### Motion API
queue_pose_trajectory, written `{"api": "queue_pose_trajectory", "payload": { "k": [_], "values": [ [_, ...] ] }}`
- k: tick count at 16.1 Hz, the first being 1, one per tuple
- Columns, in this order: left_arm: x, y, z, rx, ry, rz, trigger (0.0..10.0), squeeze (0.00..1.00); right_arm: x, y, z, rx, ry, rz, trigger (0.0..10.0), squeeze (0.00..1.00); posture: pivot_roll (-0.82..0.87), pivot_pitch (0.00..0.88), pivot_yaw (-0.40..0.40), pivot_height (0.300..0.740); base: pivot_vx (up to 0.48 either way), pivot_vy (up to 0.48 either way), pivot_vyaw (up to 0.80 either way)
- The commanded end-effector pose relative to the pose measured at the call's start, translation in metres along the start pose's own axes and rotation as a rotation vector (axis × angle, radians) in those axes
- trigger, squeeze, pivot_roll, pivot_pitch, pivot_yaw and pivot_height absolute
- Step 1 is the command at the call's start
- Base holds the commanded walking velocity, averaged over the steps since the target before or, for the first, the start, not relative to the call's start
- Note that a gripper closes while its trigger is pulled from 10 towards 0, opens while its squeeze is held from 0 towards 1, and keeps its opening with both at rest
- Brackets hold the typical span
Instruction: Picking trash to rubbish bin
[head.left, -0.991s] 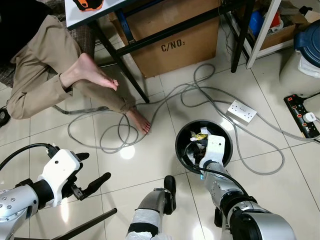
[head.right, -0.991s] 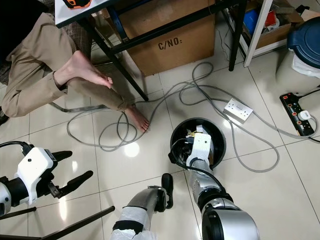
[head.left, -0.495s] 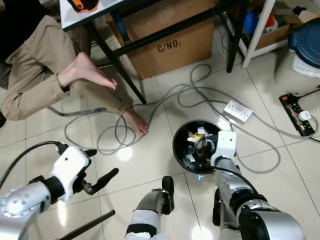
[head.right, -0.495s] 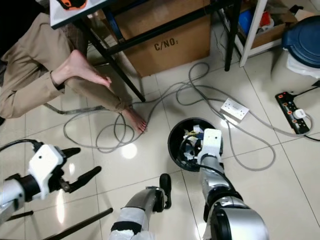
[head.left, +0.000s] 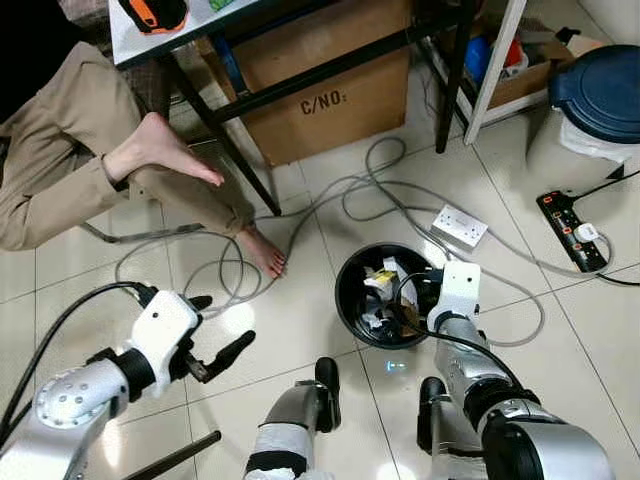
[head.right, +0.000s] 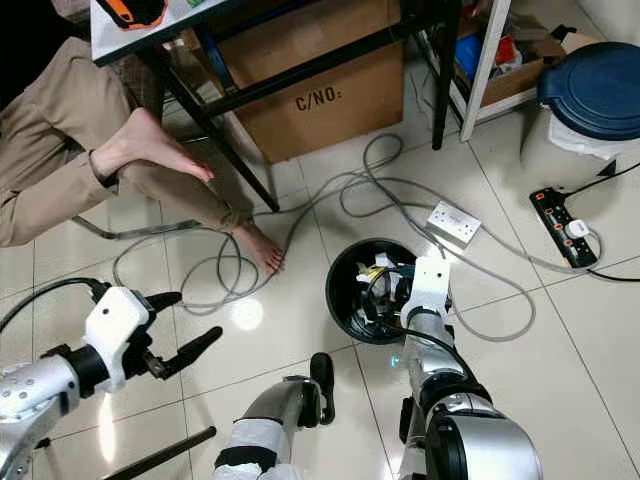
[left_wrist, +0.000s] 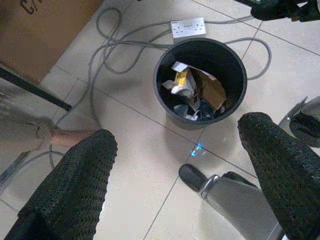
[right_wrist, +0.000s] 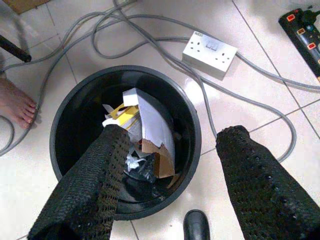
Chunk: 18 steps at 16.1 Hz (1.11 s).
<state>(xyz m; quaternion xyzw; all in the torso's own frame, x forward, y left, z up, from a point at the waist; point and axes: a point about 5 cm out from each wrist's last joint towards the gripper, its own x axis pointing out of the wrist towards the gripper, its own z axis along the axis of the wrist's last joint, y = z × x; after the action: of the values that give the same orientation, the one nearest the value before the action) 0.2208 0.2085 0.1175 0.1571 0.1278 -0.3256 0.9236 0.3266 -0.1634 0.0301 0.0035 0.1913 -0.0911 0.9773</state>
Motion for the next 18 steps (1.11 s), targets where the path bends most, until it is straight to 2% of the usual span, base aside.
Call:
{"api": "queue_pose_trajectory", "payload": {
  "k": [1, 6, 8, 11, 13, 14, 18],
  "values": [
    [-0.002, -0.003, -0.011, -0.020, 0.043, 0.009, 10.0, 0.00, -0.003, 0.002, -0.006, -0.020, -0.014, 0.015, 10.0, 0.00, 0.25, 0.370, 0.216, 0.740, 0.000, 0.000, 0.00],
    [0.028, -0.007, 0.018, -0.008, -0.096, -0.005, 10.0, 0.00, -0.001, -0.020, 0.027, -0.014, -0.225, -0.021, 10.0, 0.00, 0.17, 0.320, 0.201, 0.740, 0.000, 0.000, 0.00],
    [0.038, -0.010, 0.032, -0.001, -0.155, -0.010, 10.0, 0.00, -0.007, -0.025, 0.042, -0.052, -0.341, -0.005, 10.0, 0.00, 0.12, 0.291, 0.200, 0.740, 0.000, 0.000, 0.00],
    [0.058, -0.010, 0.044, 0.002, -0.216, 0.000, 10.0, 0.00, -0.032, -0.031, 0.069, -0.117, -0.514, 0.034, 10.0, 0.00, 0.04, 0.243, 0.196, 0.740, 0.000, 0.000, 0.00],
    [0.067, -0.010, 0.045, -0.002, -0.230, 0.006, 10.0, 0.00, -0.042, -0.033, 0.077, -0.124, -0.549, 0.046, 10.0, 0.00, 0.01, 0.231, 0.195, 0.740, 0.000, 0.000, 0.00],
    [0.078, -0.009, 0.048, -0.011, -0.247, 0.042, 10.0, 0.00, -0.063, -0.027, 0.088, -0.154, -0.606, 0.083, 10.0, 0.00, -0.05, 0.212, 0.197, 0.740, 0.000, 0.000, 0.00],
    [0.096, -0.007, 0.047, -0.077, -0.263, 0.175, 10.0, 0.00, -0.100, -0.022, 0.098, -0.165, -0.651, 0.063, 10.0, 0.00, -0.14, 0.163, 0.184, 0.740, 0.000, 0.000, 0.00]
  ]
}}
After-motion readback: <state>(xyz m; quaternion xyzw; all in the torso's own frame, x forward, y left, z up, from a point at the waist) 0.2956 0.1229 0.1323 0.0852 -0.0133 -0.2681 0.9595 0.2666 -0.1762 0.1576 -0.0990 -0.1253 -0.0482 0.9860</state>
